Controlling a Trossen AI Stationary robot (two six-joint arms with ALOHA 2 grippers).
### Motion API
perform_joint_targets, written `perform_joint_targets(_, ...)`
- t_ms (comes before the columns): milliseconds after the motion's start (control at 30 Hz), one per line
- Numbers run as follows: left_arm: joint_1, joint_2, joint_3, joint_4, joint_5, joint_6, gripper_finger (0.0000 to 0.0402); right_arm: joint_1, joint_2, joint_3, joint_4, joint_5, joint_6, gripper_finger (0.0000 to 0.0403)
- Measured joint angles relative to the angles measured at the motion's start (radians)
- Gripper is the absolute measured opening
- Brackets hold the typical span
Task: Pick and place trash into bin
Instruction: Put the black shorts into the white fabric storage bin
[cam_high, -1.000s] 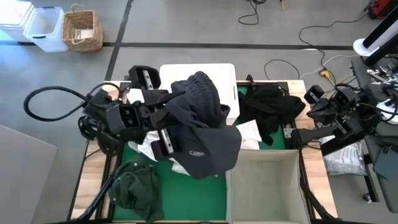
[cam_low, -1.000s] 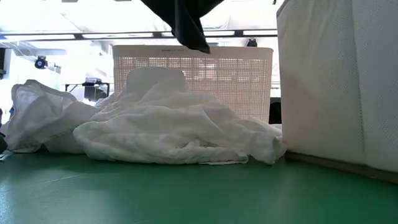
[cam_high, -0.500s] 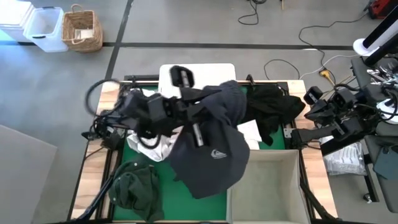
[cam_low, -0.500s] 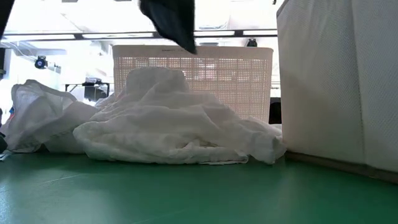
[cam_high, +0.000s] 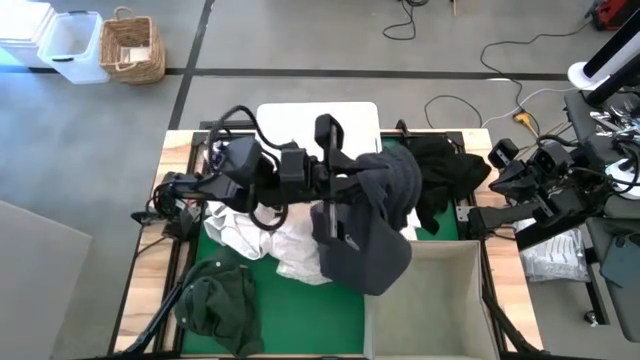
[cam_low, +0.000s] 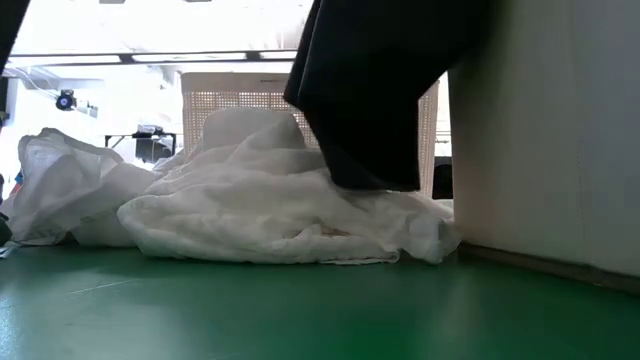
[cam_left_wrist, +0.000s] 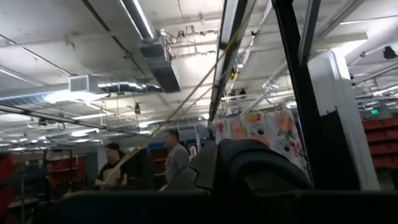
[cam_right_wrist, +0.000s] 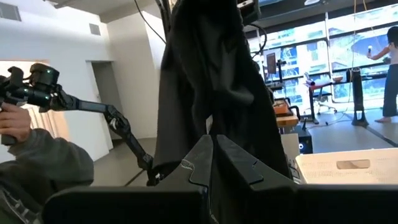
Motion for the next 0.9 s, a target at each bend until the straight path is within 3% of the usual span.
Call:
perform_joint_targets(200,0.0,0.01,-0.001,-0.033,0.006,-0.014,0.0,0.0,0.034,-0.016,-0.048,0.001,-0.163,0.0013)
perform_joint_targets(400,0.0,0.01,-0.001,-0.032,0.005,0.01,0.0,0.0,0.114,-0.001,-0.03,0.115,-0.082,0.0013)
perform_joint_targets(900,0.003,0.017,0.0,-0.202,0.058,-0.036,0.0,0.0,0.244,0.061,-0.031,0.117,-0.09,0.0013)
